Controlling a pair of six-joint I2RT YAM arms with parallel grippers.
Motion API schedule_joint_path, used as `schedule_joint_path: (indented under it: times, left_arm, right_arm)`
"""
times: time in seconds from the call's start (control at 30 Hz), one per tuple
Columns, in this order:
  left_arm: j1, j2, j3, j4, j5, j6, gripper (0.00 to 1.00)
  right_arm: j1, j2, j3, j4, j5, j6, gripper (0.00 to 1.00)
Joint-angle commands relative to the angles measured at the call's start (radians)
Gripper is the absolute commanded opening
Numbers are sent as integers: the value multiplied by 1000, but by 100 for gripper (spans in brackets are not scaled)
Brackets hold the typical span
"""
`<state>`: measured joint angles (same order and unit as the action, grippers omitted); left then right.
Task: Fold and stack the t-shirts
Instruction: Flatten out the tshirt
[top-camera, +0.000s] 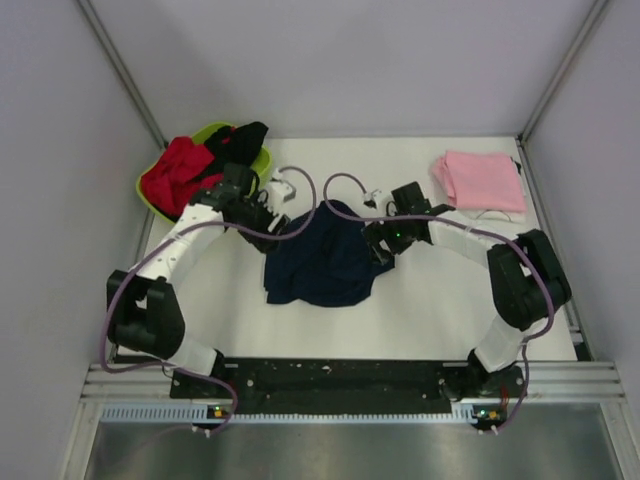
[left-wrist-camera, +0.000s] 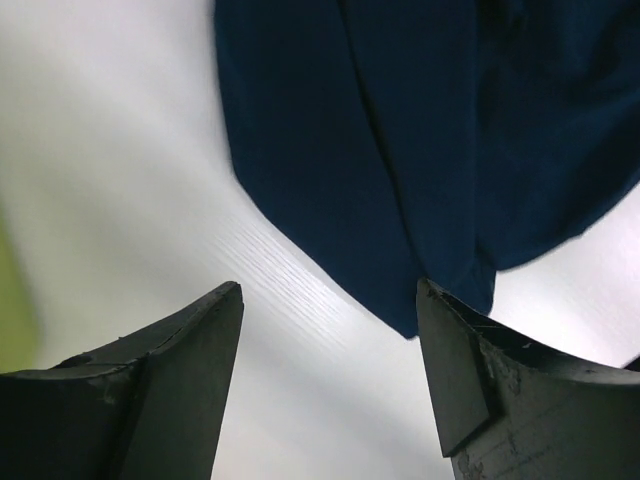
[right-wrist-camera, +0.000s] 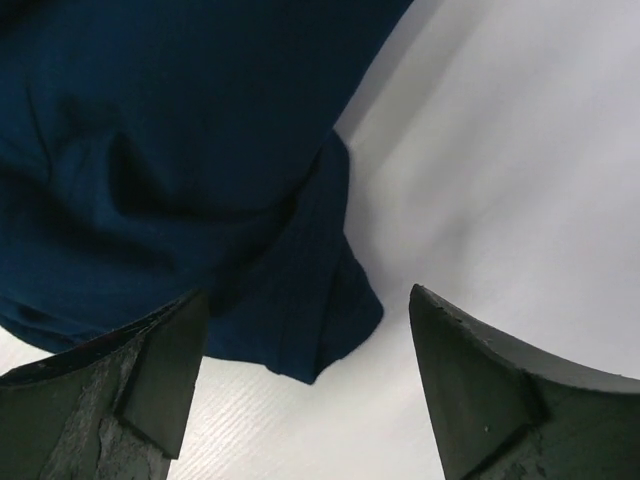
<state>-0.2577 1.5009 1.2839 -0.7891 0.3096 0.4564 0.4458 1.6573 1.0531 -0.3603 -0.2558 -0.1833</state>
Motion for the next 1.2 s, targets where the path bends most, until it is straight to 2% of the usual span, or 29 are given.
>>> schedule_joint_path:
  times: [0.0,0.07,0.17,0.2,0.23,0.3,0.33,0.4,0.5,0.67,0.77,0.83,0.93,1.17]
  left_arm:
    - [-6,53,-180,49,-9,19,74]
    - [-17,100,-216,68,6,25,73]
    - [-29,168,-221,82,57,22,70]
    - [-32,189,-210,77,86,30,63]
    - [-32,212,-193,55,114,44,49]
    - [-35,261,-138,-14,189,91,5]
    - [-35,281,-103,-59,197,99,0]
    - [-29,291,-46,-88,165,96,0]
    - [4,227,29,-88,85,84,0]
    - [89,12,202,-91,-38,80,0]
    - [113,-126,247,-32,-167,94,0]
    - [127,-197,267,-7,-228,125,0]
    - [155,-206,391,-114,-297,131,0]
    - [175,-223,502,-162,-394,163,0]
  right_arm:
    - [18,107,84,-77,-57,11,75]
    - [18,136,82,-107,-74,31,59]
    - [19,121,53,-124,-77,47,19]
    - [18,105,47,-127,-73,48,11]
    - [18,79,44,-132,-63,50,2]
    - [18,12,54,-143,-45,62,0]
    - [16,-34,65,-147,-33,73,0]
    - [16,-137,112,-161,-19,85,0]
    - [16,-292,211,-183,3,79,0]
    - [11,-476,398,-206,81,48,0]
    - [2,-562,468,-210,121,48,0]
    - [1,-614,479,-210,128,42,0]
    - [1,-689,463,-212,132,47,0]
    - [2,-814,424,-220,253,32,0]
